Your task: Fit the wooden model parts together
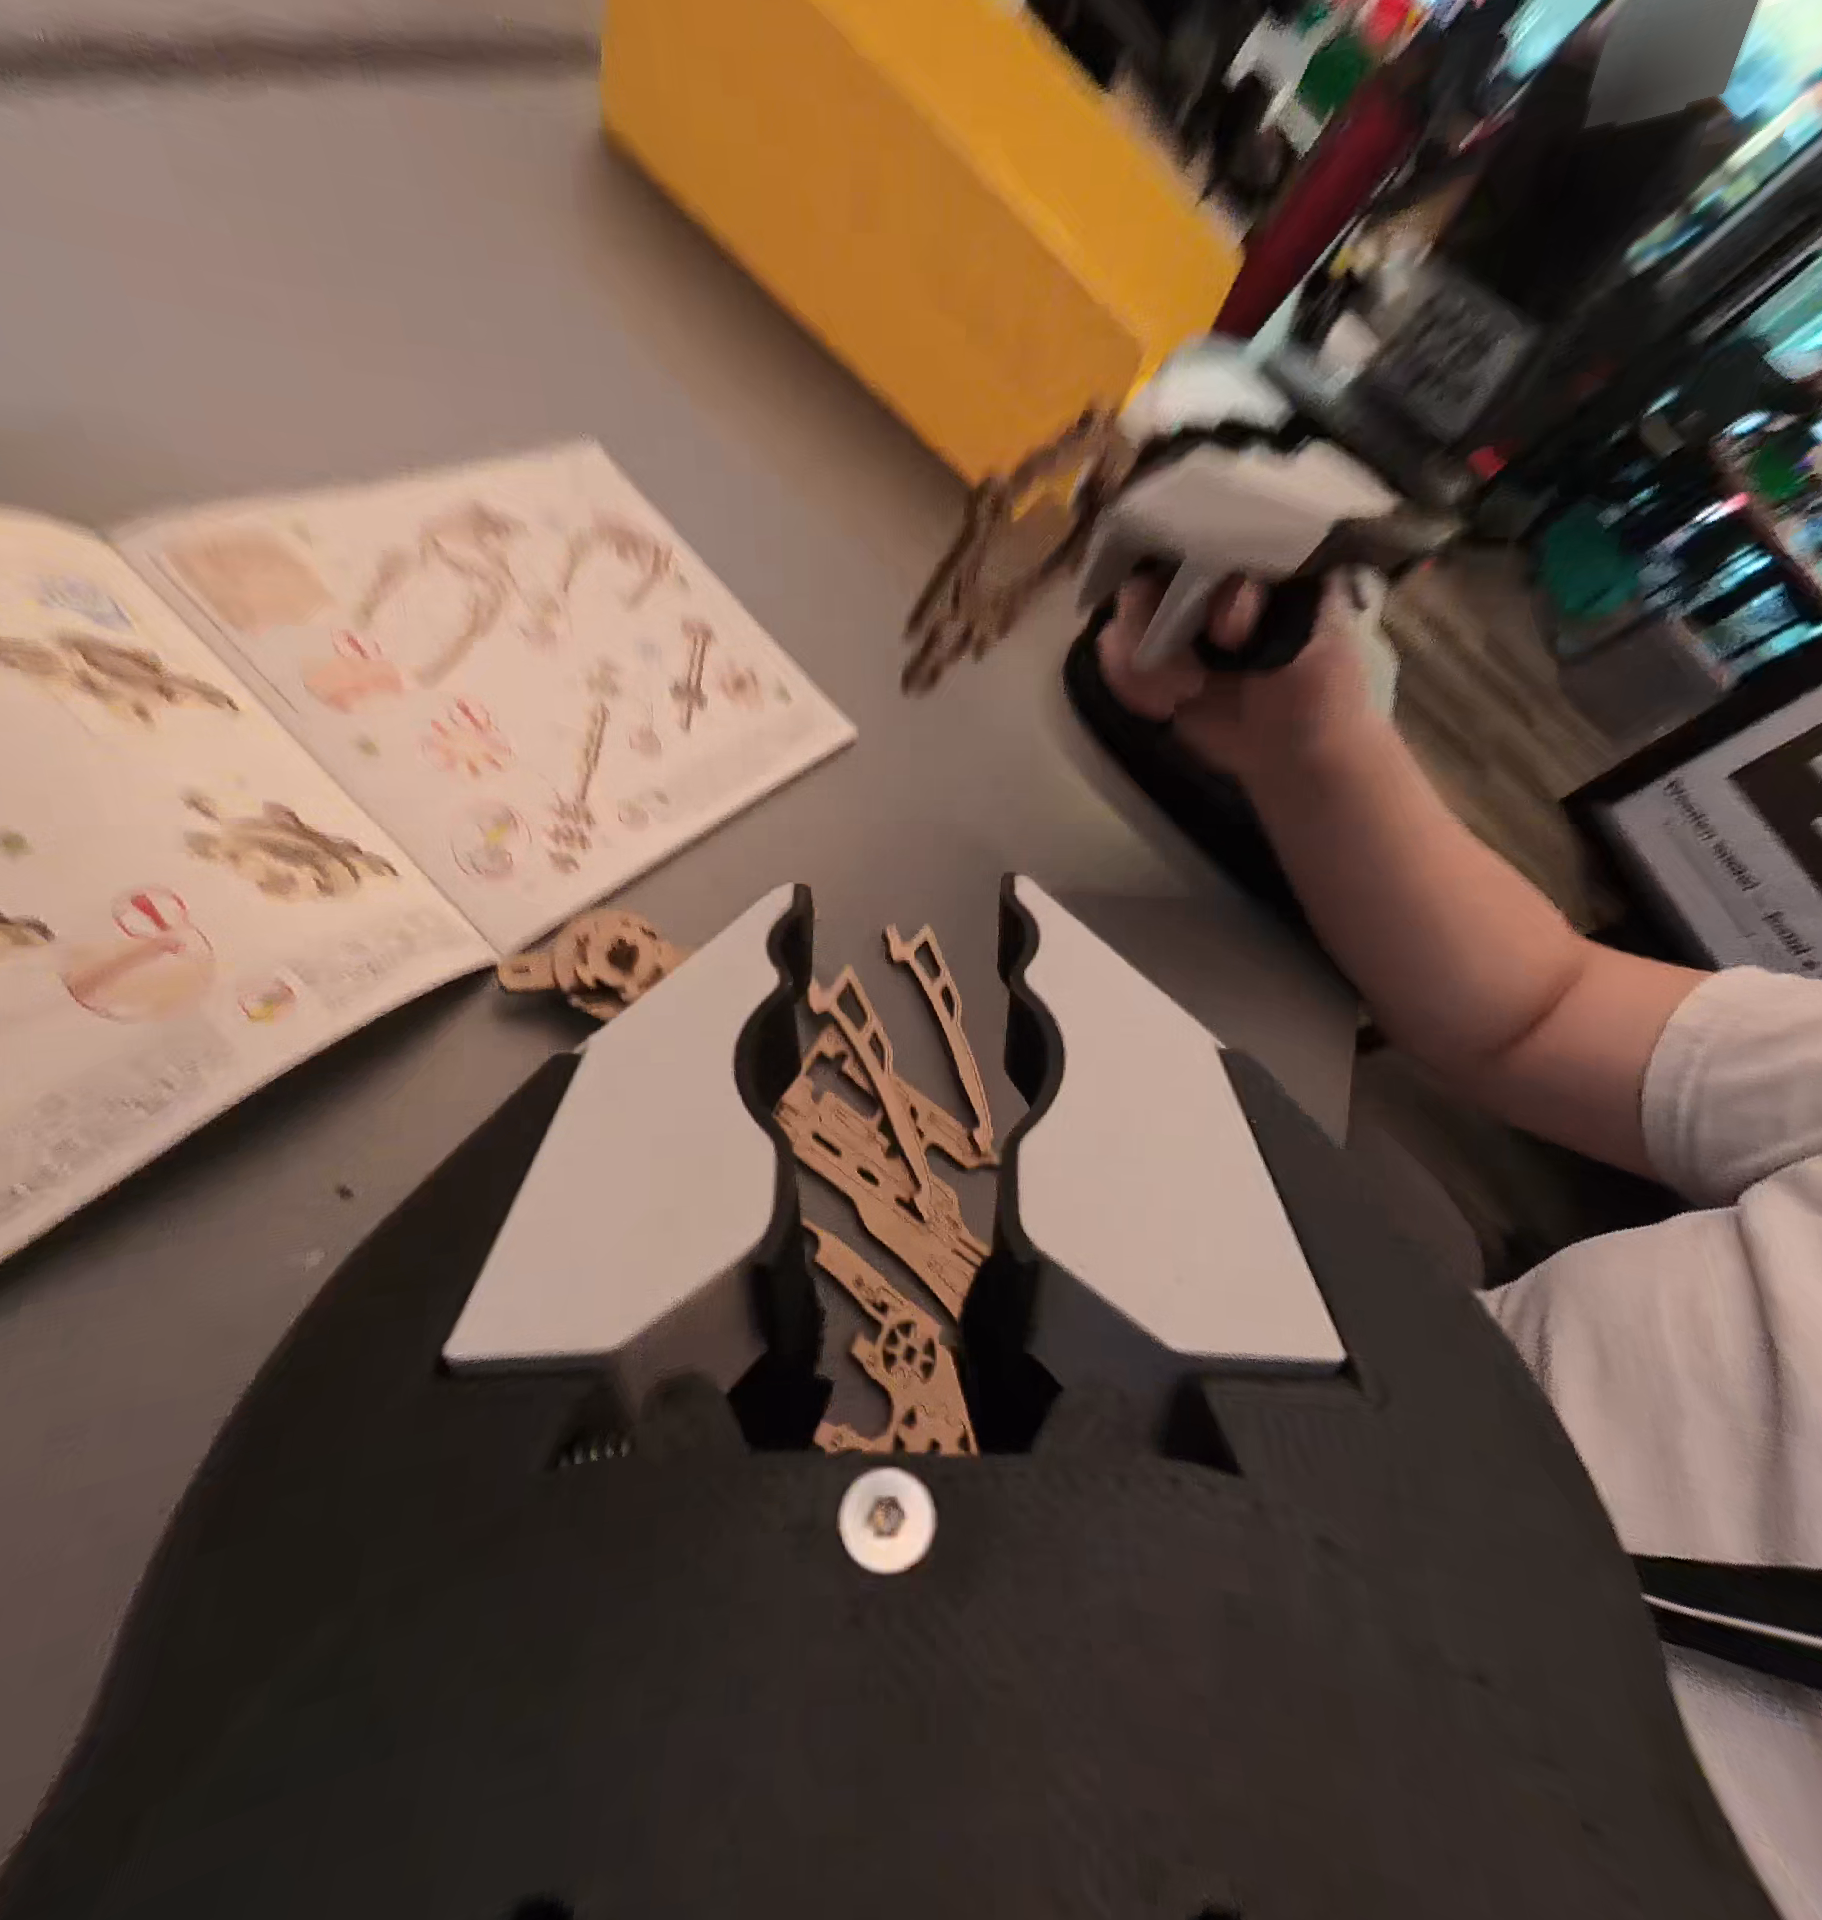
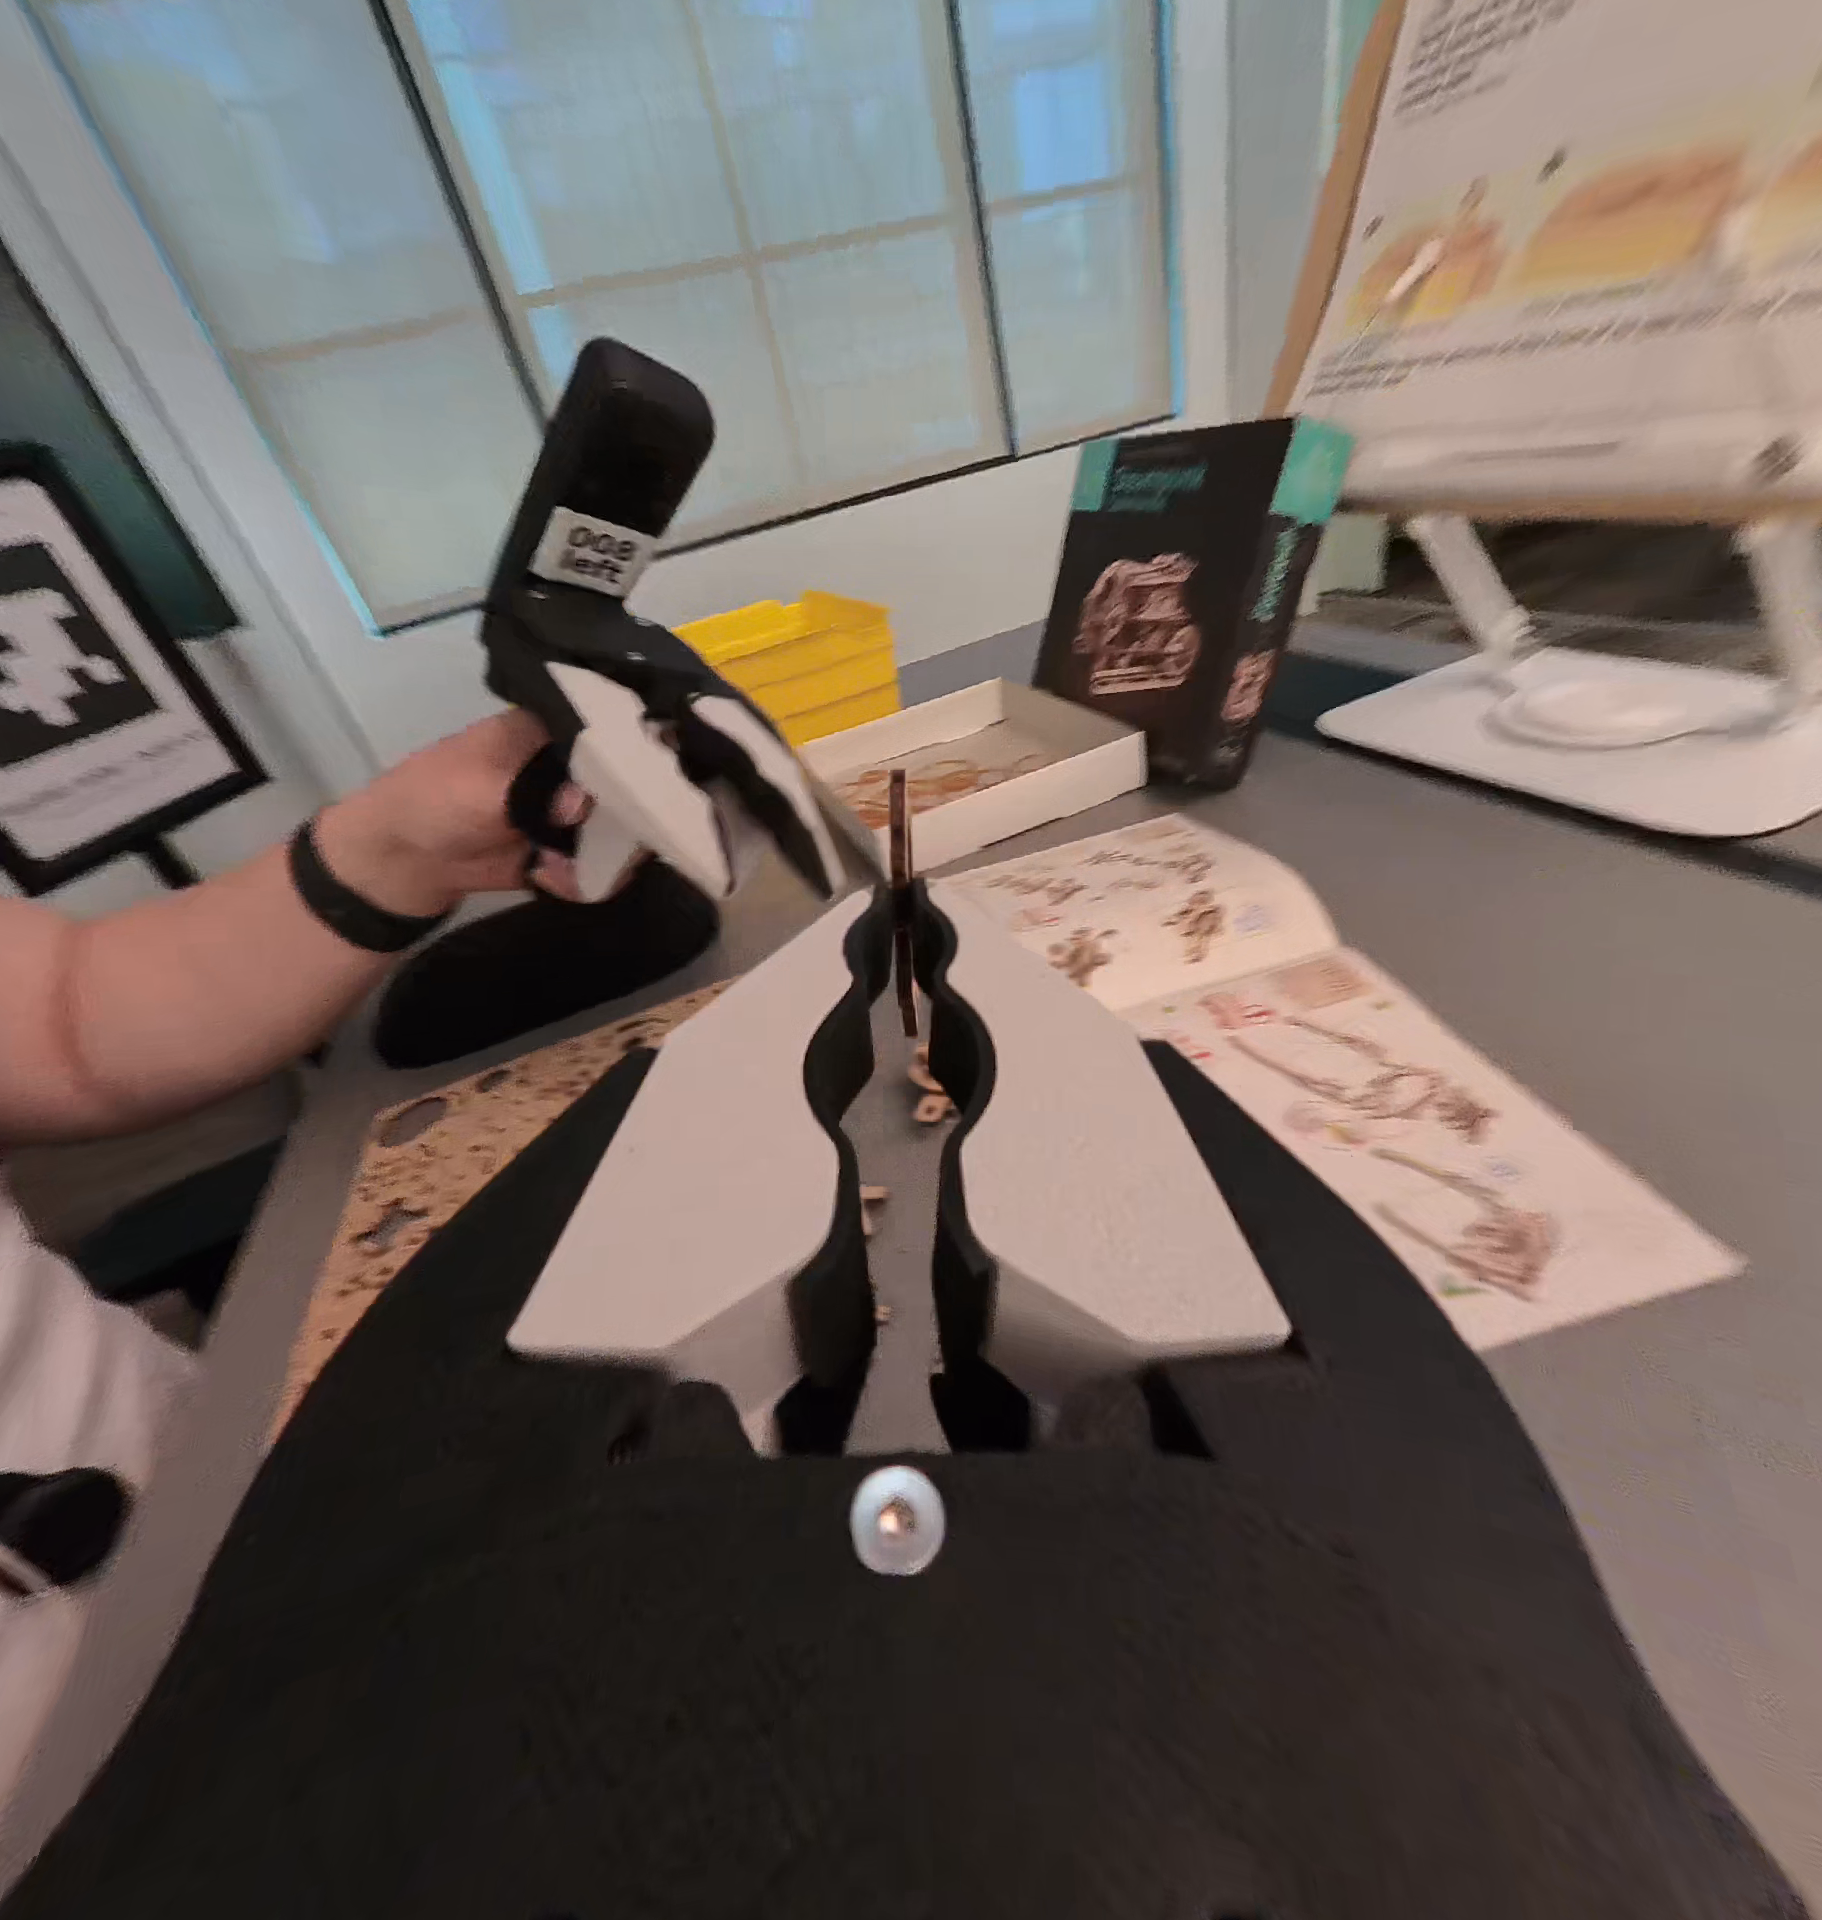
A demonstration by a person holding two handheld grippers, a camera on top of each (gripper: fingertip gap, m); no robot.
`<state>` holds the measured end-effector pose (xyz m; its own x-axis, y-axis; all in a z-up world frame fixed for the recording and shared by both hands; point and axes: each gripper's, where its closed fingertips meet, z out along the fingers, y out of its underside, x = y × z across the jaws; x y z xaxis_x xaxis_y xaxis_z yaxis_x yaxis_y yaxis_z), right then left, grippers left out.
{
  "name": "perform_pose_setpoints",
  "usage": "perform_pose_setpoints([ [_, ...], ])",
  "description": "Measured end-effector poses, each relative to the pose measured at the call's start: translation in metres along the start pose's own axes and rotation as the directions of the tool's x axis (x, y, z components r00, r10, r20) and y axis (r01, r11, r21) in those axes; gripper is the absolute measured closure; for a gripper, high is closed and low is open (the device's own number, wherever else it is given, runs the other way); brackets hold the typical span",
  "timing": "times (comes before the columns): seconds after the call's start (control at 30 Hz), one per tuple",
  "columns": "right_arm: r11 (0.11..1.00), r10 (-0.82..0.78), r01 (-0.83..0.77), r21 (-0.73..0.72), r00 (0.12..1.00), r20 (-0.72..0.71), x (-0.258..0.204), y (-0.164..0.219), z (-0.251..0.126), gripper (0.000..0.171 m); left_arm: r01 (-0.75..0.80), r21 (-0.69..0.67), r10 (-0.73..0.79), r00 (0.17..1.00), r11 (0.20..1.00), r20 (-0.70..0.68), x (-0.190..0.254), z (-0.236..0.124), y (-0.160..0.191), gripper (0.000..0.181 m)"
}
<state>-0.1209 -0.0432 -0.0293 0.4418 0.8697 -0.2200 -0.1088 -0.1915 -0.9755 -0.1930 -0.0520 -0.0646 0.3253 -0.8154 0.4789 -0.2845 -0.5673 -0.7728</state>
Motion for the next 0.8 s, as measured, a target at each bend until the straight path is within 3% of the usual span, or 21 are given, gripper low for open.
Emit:
perform_pose_setpoints([
  [0.07,0.995,0.104,-0.103,-0.016,0.989,0.101,-0.013,0.007,0.008,0.170,-0.005,0.070,0.010,0.997,0.998,-0.077,0.002,-0.004,-0.010,0.145],
  [0.17,0.973,0.229,-0.226,-0.037,0.960,0.158,-0.020,0.015,0.016,0.170,0.031,0.086,-0.002,0.950,0.996,-0.314,0.024,0.001,-0.010,0.143],
  [0.3,0.936,0.343,-0.352,-0.012,0.906,0.247,-0.032,0.014,0.018,0.171,0.027,-0.005,-0.027,0.930,1.000,-0.366,0.022,0.016,0.009,0.144],
  [0.4,0.934,0.348,-0.357,-0.003,0.909,0.229,-0.030,0.017,0.021,0.171,0.029,-0.054,-0.051,0.879,0.998,-0.475,0.037,0.016,0.015,0.151],
  [0.57,0.920,0.383,-0.391,-0.020,0.890,0.248,-0.031,0.021,0.025,0.170,0.043,0.000,-0.038,0.862,0.999,-0.506,0.029,0.014,0.003,0.181],
  [0.7,0.913,0.404,-0.407,-0.043,0.880,0.252,-0.030,0.027,0.028,0.171,-0.034,-0.005,0.028,0.882,0.999,-0.471,0.025,0.016,0.011,0.181],
  [0.8,0.902,0.427,-0.430,-0.046,0.868,0.254,-0.028,0.029,0.030,0.169,0.004,0.006,-0.001,0.876,1.000,-0.482,0.025,0.014,0.012,0.181],
])
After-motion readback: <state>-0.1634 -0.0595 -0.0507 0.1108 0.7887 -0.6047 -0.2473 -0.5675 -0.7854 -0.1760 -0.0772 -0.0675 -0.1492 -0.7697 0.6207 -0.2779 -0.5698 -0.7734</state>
